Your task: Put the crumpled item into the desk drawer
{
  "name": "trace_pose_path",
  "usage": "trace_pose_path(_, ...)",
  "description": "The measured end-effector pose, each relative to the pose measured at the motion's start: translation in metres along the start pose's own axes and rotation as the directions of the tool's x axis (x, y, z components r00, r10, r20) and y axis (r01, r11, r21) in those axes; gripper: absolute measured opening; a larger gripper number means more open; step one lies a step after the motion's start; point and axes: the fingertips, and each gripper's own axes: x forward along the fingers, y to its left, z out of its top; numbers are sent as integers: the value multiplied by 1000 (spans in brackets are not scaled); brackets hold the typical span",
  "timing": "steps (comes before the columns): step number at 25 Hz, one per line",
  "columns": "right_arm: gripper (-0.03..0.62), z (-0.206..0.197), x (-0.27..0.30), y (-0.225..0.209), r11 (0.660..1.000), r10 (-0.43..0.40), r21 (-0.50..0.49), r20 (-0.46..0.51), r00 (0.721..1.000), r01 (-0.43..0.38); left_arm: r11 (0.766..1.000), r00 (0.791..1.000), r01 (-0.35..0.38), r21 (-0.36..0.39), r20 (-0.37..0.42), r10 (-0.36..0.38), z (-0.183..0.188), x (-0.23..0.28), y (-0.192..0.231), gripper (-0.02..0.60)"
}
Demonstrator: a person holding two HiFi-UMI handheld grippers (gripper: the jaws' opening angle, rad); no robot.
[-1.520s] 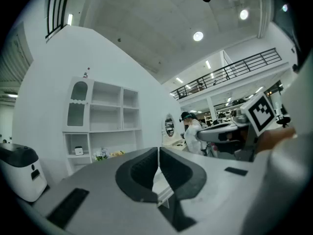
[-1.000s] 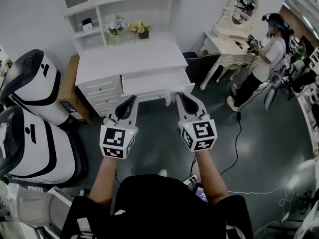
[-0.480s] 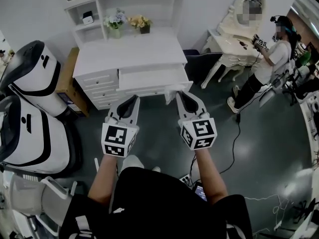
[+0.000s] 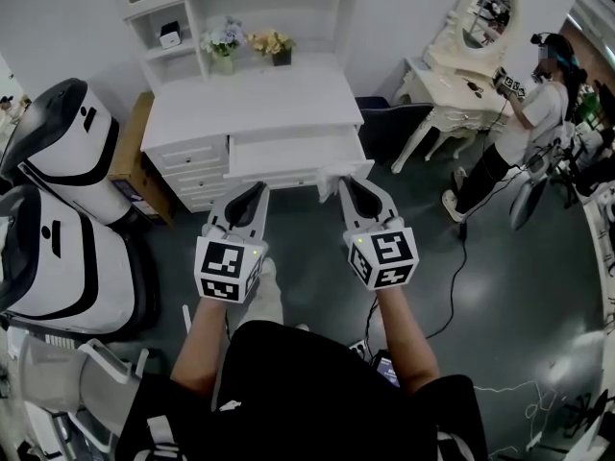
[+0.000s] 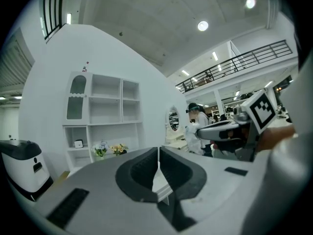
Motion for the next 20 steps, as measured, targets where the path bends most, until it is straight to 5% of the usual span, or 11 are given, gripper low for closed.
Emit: trace_pose_path(20,9,0,94,-26,1000,17,-6,-3,1000,-17,1000,1000,-16,-10,20,16,-5,73,65,11)
